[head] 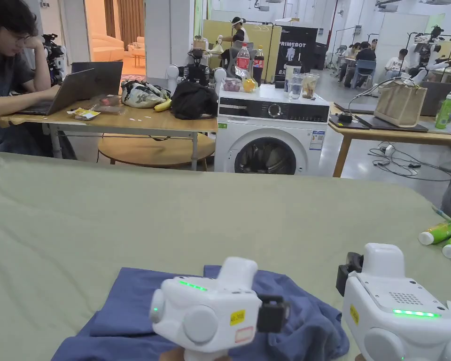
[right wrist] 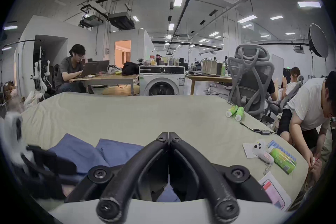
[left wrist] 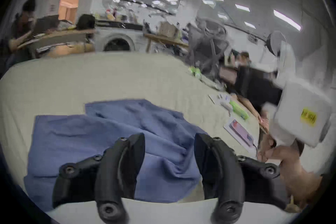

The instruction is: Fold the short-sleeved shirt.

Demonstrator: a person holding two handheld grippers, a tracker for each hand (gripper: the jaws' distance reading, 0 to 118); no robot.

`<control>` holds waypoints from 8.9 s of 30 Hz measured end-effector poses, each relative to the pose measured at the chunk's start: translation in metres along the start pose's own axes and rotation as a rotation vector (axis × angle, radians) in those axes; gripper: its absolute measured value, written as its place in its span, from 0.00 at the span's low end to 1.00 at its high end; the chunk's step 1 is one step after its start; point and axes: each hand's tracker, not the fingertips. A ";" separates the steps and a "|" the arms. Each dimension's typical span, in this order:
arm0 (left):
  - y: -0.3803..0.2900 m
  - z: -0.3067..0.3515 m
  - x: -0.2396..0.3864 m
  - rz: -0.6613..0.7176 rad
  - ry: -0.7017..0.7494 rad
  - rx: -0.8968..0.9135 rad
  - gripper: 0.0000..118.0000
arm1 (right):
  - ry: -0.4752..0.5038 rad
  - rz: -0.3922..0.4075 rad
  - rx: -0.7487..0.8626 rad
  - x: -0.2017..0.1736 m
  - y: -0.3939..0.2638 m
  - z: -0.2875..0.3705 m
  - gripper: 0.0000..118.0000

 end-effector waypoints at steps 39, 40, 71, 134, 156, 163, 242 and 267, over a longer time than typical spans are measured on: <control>0.032 -0.061 -0.282 0.201 0.604 -0.338 0.02 | 0.003 0.030 -0.138 -0.003 -0.010 -0.055 0.00; 0.034 -0.061 -0.277 0.163 0.581 -0.342 0.00 | -0.006 0.028 -0.141 0.000 -0.009 -0.056 0.00; 0.001 0.083 -0.240 0.216 0.524 -0.083 0.00 | 0.115 0.139 -0.598 0.016 -0.041 -0.183 0.00; 0.270 0.223 -0.234 0.024 0.643 0.370 0.00 | -0.065 0.053 0.034 0.051 0.251 -0.111 0.00; -0.034 0.251 -0.196 0.179 0.542 0.113 0.00 | -0.035 0.136 -0.312 0.083 0.005 0.023 0.00; -0.104 0.237 -0.195 0.230 0.554 -0.014 0.00 | -0.043 0.240 -0.506 0.083 -0.059 0.029 0.00; -0.133 0.185 -0.192 0.278 0.670 -0.414 0.15 | 0.016 0.029 -0.311 0.004 -0.070 0.032 0.00; -0.139 0.191 -0.178 0.300 0.675 -0.322 0.02 | 0.109 0.045 -0.677 0.065 -0.122 0.011 0.00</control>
